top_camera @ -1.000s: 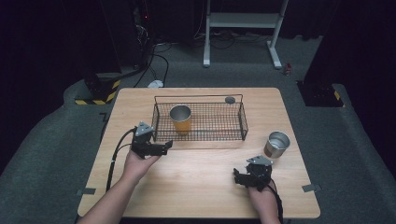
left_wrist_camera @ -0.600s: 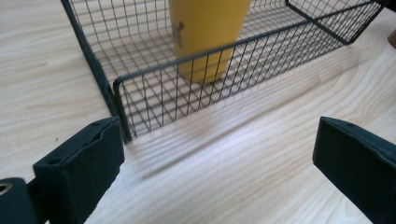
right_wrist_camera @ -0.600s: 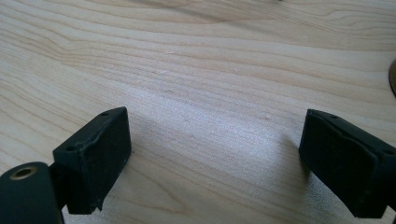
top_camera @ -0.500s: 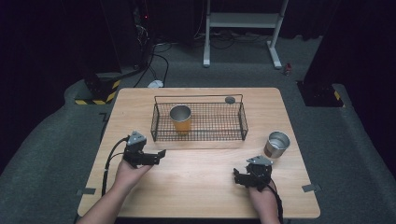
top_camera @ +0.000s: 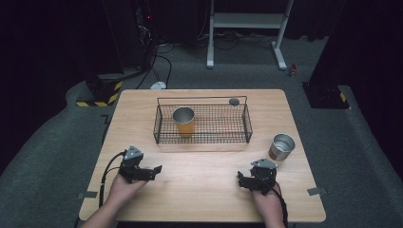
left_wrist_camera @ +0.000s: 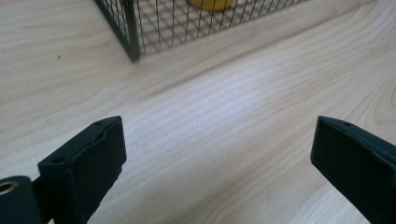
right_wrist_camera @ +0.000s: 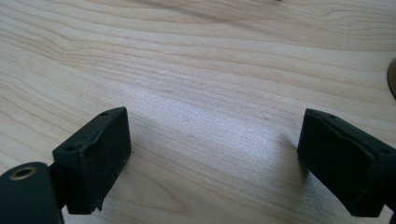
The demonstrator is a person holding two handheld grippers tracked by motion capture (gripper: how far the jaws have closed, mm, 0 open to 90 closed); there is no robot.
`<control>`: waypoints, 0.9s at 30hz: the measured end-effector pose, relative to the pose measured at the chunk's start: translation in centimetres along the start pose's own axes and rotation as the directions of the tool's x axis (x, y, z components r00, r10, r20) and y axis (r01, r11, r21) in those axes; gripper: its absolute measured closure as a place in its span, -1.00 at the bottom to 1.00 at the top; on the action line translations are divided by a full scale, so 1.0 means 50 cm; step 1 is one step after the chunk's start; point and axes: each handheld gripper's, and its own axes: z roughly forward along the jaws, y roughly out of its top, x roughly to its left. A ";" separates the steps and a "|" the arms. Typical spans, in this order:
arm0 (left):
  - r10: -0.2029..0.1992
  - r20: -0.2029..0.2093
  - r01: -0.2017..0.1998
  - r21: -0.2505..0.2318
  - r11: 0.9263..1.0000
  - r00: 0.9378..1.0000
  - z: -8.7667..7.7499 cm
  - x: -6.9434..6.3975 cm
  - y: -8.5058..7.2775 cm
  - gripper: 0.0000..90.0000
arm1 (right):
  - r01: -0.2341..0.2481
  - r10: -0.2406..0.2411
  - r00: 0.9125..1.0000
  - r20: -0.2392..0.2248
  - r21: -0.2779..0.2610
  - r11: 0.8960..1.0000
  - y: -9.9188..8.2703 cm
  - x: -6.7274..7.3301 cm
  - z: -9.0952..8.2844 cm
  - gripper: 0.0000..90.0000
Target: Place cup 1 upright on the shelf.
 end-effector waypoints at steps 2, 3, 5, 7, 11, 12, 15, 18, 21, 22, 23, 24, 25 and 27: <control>0.008 -0.006 -0.008 0.009 1.000 1.000 0.000 0.001 -0.011 -0.91 | -0.004 0.004 1.000 0.003 0.001 1.000 0.000 0.001 0.000 -0.79; 0.012 -0.011 -0.012 0.014 1.000 1.000 -0.001 0.002 -0.017 -0.91 | -0.004 0.004 1.000 0.003 0.001 1.000 0.000 0.001 0.000 -0.79; 0.037 -0.031 -0.036 0.031 0.999 0.999 -0.001 0.004 -0.029 -0.91 | -0.004 0.004 1.000 0.001 0.002 1.000 0.000 0.000 0.000 -0.79; 0.042 -0.034 -0.041 0.042 0.998 0.999 0.000 0.004 -0.037 -0.91 | -0.008 0.008 1.000 0.001 0.002 1.000 -0.001 0.001 -0.001 -0.79; 0.066 -0.045 -0.064 0.058 0.996 0.997 0.002 0.002 -0.049 -0.91 | -0.011 0.011 1.000 0.001 0.004 1.000 -0.002 0.001 -0.003 -0.79; 0.070 -0.046 -0.067 0.058 0.996 0.996 0.002 0.003 -0.051 -0.91 | -0.009 0.009 1.000 0.002 0.003 1.000 -0.003 0.001 -0.003 -0.79; 0.083 -0.053 -0.079 0.072 0.994 0.995 0.003 0.005 -0.057 -0.91 | 0.000 0.000 1.000 0.010 0.000 1.000 -0.003 0.002 -0.003 -0.79; 0.096 -0.080 -0.089 0.078 0.993 0.992 0.007 0.007 -0.061 -0.93 | -0.005 0.005 1.000 0.022 -0.003 1.000 -0.004 0.005 -0.005 -0.79; 0.085 -0.084 -0.079 0.069 0.994 0.993 0.009 0.008 -0.065 -0.94 | -0.015 0.015 1.000 0.024 -0.002 1.000 -0.005 0.006 -0.005 -0.79; 0.084 -0.083 -0.079 0.072 0.994 0.993 0.009 0.010 -0.065 -0.94 | -0.016 0.016 1.000 0.023 -0.002 1.000 -0.005 0.005 -0.005 -0.79; 0.083 -0.083 -0.077 0.072 0.994 0.993 0.009 0.010 -0.065 -0.94 | -0.018 0.018 1.000 0.022 -0.002 1.000 -0.005 0.005 -0.005 -0.79; 0.084 -0.084 -0.078 0.071 0.994 0.993 0.009 0.011 -0.065 -0.95 | -0.013 0.013 1.000 0.017 -0.001 1.000 -0.006 0.004 -0.006 -0.79; 0.075 -0.079 -0.069 0.075 0.995 0.994 0.009 0.012 -0.065 -0.95 | -0.013 0.013 1.000 0.017 -0.001 1.000 -0.006 0.004 -0.006 -0.79; 0.069 -0.085 -0.063 0.074 0.995 0.994 0.010 0.012 -0.066 -0.98 | -0.009 0.009 1.000 0.015 -0.002 1.000 -0.006 0.003 -0.006 -0.79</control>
